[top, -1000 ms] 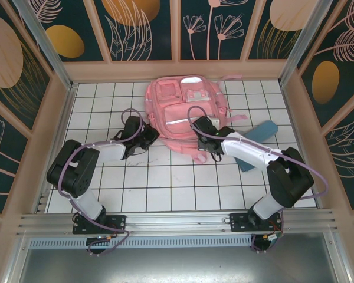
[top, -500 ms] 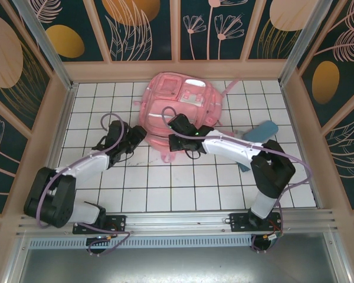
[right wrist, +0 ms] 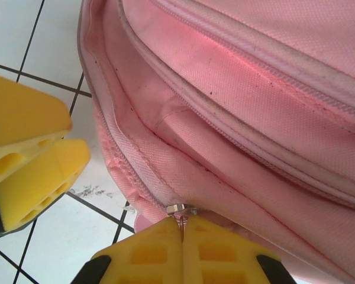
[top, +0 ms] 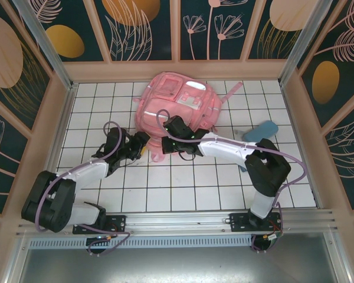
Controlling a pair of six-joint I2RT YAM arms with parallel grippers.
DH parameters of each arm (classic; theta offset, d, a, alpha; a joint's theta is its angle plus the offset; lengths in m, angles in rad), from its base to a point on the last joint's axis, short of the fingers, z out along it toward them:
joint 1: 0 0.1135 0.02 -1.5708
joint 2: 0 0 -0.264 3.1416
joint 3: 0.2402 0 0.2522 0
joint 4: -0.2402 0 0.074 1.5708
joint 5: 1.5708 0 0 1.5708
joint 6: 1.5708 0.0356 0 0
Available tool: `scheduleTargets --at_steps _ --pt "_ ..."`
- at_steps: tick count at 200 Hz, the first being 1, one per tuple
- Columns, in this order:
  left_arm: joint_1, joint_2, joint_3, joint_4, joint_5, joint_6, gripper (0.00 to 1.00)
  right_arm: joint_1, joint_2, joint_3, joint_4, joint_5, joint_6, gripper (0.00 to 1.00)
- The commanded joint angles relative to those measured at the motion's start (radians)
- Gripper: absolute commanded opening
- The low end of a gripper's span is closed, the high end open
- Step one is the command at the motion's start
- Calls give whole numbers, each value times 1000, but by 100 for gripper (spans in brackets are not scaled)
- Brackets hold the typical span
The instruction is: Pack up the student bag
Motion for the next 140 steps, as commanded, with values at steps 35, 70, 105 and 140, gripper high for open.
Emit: scheduleTargets --at_steps 35,70,105,140 --pt "-21 61 64 133 49 -108 42 44 -74 -18 44 -55 -38 0" --pt "-23 68 78 108 49 -131 33 48 -72 -15 35 -33 -39 0" --pt "-23 29 84 -23 -17 -93 42 48 -69 -8 31 -7 -38 0" --pt "-48 101 100 43 33 -130 43 52 -67 8 26 -18 -46 0"
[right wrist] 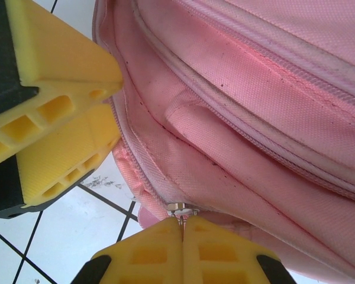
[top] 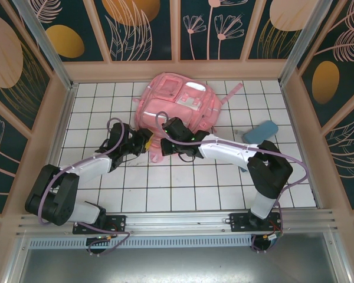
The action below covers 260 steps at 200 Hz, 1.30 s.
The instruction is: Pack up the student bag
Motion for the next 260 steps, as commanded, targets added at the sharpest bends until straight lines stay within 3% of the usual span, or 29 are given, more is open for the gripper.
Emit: scheduleTargets --at_steps 1,46,93,132,164,207,260 --pt "-22 45 32 18 25 -27 43 29 -43 20 25 -31 -28 0" --pt "-39 134 73 -9 34 -47 36 56 -62 45 -31 50 -21 0" --pt "-39 146 79 20 -18 -43 0 84 -43 98 -245 251 59 0" --pt "-39 124 86 -2 -82 -15 0 76 -30 106 -520 421 219 0" --pt "-39 106 95 -22 -99 8 0 38 -59 49 -599 511 301 0" --pt "-39 80 98 -43 -98 25 0 -74 -96 -20 -525 568 293 0" --pt "-37 43 103 -89 -104 59 0 -174 -107 -61 -352 529 117 0"
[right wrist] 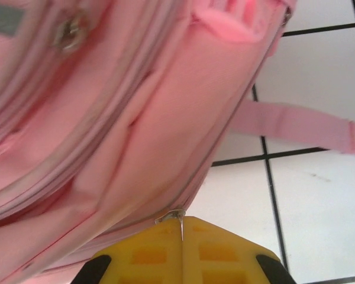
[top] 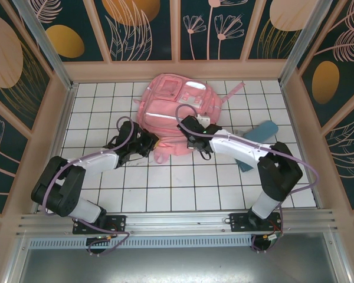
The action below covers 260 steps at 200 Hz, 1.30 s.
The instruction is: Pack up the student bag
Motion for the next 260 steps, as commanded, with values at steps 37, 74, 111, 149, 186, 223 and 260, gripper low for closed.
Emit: scheduleTargets --at_steps 37,74,111,149,186,223,260 --pt "29 -76 11 -75 -116 55 0 -136 -22 -73 144 31 -239 0" --pt "32 -135 -20 -133 -143 70 0 -221 -2 -81 263 -32 -358 0" --pt "32 -203 -71 -198 -154 82 0 -311 34 -81 339 -101 -394 0" --pt "32 -266 -124 -238 -141 93 0 -340 59 -86 359 -130 -426 0" --pt "32 -272 -125 -259 -86 136 0 -339 11 -88 333 -206 -417 12" --pt "32 -260 -25 -362 -74 248 48 -298 -117 -103 277 -377 -428 42" --pt "32 -255 71 -500 -157 372 62 -229 -101 -27 156 -500 -457 61"
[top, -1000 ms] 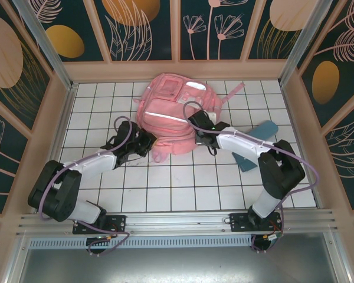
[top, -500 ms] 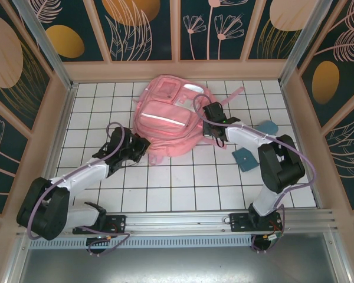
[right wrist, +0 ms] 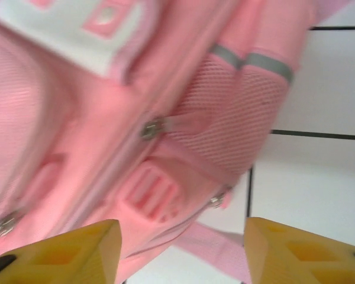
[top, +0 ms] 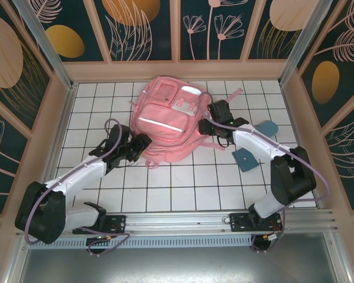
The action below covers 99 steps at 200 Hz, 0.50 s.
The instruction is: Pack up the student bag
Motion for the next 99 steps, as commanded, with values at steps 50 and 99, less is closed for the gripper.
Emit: scheduleTargets --at_steps 50,99 --pt "-4 43 234 -215 -61 465 66 -9 128 122 -41 -247 -110 70" --pt "-113 206 445 -318 -146 858 70 -102 178 153 -21 -313 -129 74"
